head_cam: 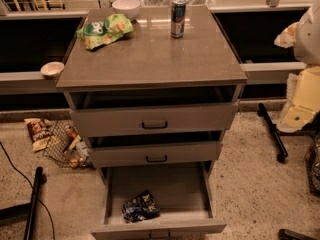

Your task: Pick blue chip bag from bottom drawer and place on counter

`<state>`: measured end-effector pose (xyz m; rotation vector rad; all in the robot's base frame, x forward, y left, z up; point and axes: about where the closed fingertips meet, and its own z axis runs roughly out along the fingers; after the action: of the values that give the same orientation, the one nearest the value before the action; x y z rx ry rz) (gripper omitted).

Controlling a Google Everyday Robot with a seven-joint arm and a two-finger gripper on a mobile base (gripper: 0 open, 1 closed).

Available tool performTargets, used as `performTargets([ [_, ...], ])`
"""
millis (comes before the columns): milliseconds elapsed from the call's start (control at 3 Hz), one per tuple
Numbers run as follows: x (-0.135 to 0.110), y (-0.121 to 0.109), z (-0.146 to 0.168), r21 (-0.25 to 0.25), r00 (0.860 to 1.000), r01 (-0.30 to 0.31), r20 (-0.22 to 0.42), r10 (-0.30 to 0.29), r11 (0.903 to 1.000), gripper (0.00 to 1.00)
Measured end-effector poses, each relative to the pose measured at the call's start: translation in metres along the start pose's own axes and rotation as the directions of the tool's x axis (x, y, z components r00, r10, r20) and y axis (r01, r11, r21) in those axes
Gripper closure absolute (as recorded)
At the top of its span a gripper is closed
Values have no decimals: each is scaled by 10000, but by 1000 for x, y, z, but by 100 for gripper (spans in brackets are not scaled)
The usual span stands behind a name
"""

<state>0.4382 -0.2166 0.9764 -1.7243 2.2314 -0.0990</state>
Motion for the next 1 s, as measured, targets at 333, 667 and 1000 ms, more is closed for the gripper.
performTargets([
  [333, 0, 0, 0, -2, 10000, 0, 2, 0, 10000, 0],
  [667, -2, 4, 17, -414, 9997, 20, 258, -9, 9991, 0],
  [1000, -9, 20, 65, -1292, 9967, 232, 798, -129, 9913, 0],
])
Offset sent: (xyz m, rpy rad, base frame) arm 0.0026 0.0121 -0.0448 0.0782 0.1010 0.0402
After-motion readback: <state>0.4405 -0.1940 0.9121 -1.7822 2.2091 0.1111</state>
